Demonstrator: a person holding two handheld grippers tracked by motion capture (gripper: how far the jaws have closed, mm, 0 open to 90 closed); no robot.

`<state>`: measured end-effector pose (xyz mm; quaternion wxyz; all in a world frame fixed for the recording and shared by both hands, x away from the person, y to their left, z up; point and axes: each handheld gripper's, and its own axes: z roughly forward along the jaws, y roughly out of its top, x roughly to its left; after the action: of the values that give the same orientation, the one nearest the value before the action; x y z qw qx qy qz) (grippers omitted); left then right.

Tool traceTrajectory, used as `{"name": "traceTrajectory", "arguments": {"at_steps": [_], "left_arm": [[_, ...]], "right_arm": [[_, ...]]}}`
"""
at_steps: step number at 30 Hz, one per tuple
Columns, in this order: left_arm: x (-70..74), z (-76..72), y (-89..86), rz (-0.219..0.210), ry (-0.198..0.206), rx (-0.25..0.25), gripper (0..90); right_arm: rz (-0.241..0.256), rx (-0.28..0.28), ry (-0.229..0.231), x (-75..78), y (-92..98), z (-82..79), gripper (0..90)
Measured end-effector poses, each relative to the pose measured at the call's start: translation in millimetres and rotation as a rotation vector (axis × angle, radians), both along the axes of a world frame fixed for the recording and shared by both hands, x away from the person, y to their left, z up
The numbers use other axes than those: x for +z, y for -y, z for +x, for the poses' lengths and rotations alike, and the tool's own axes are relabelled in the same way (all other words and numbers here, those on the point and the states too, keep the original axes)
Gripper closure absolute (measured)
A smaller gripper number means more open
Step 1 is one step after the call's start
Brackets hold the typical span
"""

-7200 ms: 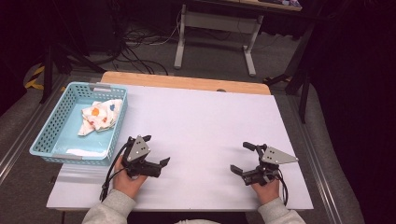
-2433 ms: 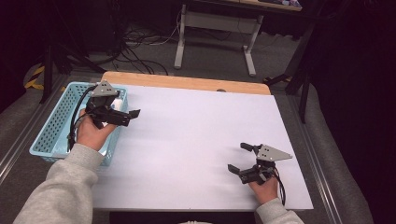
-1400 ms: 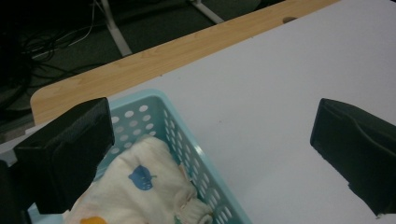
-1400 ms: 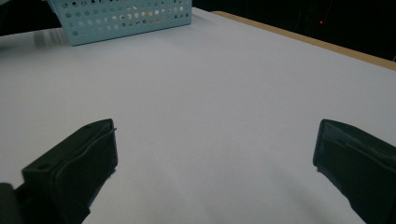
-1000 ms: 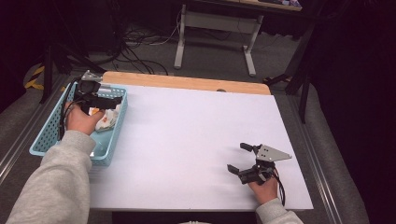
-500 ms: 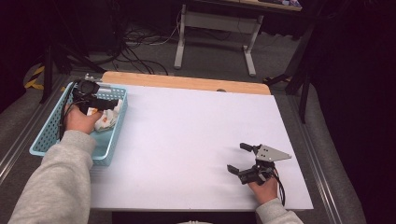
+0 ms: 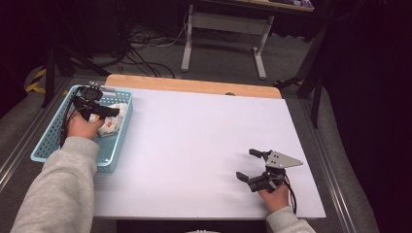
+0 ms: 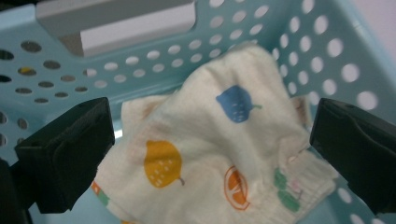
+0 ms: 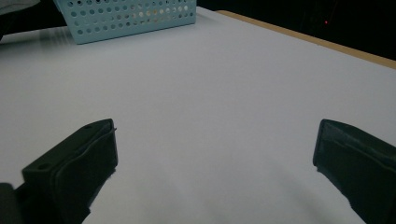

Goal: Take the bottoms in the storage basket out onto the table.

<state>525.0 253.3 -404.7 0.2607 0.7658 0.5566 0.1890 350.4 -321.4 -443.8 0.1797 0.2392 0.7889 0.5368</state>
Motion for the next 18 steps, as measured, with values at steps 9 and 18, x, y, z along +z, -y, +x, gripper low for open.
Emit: {"name": "traceTrajectory", "arguments": {"at_steps": [9,18], "left_arm": [[-13.1,5.6,-7.0,-0.008,-0.103,0.034,1.1],[-22.2,10.0,-6.4,0.021,-0.178,0.037,1.1]], "right_arm": [[-0.002,0.031,-0.001,-0.4,-2.5,-0.4,0.5],[-0.002,0.037,-0.001,-0.5,-2.7,-0.4,0.5]]}}
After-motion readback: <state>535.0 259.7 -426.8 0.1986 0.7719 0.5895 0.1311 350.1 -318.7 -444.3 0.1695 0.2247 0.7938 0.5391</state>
